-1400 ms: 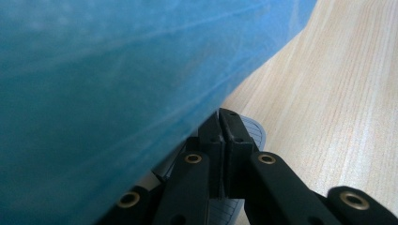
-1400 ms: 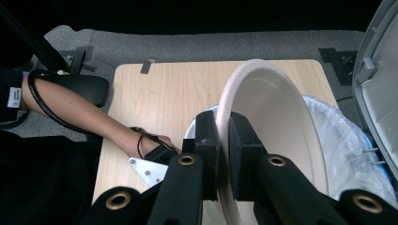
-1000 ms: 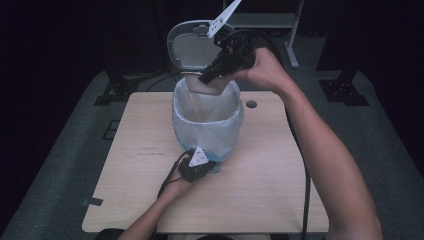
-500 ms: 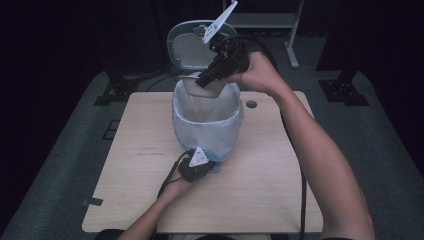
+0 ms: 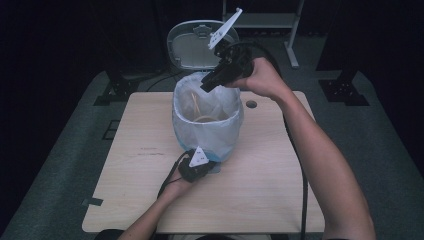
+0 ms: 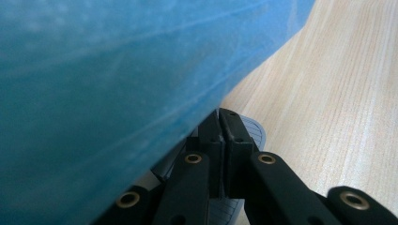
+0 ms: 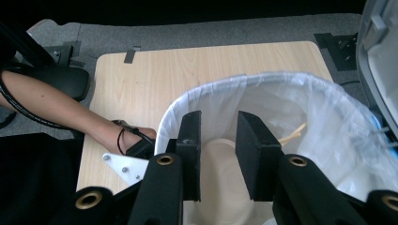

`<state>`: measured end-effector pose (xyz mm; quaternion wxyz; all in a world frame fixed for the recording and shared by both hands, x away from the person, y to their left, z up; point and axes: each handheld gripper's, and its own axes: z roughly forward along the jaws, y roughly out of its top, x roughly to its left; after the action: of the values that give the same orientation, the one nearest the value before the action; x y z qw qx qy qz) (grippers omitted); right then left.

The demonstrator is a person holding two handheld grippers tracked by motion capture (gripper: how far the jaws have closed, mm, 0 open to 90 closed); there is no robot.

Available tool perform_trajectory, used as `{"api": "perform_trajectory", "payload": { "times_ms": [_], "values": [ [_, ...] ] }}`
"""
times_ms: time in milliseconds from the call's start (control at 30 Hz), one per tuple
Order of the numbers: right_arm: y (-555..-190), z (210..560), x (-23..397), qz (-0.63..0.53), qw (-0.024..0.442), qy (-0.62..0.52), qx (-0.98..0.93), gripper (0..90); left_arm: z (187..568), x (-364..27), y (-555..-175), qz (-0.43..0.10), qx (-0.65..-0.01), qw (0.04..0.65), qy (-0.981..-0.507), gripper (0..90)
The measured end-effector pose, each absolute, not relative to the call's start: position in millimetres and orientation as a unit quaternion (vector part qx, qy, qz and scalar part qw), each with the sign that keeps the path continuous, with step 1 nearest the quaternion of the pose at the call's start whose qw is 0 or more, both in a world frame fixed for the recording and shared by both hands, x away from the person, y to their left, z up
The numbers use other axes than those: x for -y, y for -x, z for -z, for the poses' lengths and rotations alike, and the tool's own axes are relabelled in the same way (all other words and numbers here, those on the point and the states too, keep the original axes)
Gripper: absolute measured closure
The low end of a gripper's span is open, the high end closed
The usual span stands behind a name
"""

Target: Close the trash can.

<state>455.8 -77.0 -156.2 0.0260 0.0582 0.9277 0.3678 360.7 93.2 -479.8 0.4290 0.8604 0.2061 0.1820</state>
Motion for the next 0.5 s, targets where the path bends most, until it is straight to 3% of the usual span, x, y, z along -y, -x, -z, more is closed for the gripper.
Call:
{"api": "perform_trajectory", "payload": {
  "times_ms": [500],
  "values": [
    [-448.9, 168.5, 115.4, -0.383, 0.03, -0.078, -0.92, 66.5, 479.8, -93.3, -360.7, -0.182, -0.205, 0.429, -0.861, 88.9]
  ]
}}
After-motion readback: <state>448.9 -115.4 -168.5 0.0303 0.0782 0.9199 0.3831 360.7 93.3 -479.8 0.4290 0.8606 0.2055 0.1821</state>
